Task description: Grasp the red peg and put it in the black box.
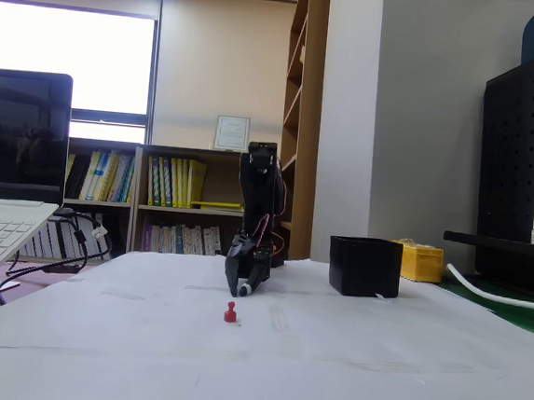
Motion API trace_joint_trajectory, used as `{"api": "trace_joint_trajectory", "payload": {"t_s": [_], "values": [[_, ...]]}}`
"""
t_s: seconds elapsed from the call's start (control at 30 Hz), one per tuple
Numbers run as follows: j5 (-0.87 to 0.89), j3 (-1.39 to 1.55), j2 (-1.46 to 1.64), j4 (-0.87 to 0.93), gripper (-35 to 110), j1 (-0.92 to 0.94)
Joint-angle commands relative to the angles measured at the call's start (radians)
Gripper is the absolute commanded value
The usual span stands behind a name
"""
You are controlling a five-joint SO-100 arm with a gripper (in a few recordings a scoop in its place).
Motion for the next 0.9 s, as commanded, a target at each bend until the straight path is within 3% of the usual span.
{"api": "trace_joint_trajectory", "payload": {"t_s": [0.0, 0.33, 0.87], "values": [[0.003, 0.064, 0.063, -0.091, 3, 0.014], [0.038, 0.252, 0.187, -0.161, 7, 0.017], [0.003, 0.235, -0.014, 0.161, 16, 0.029]]}}
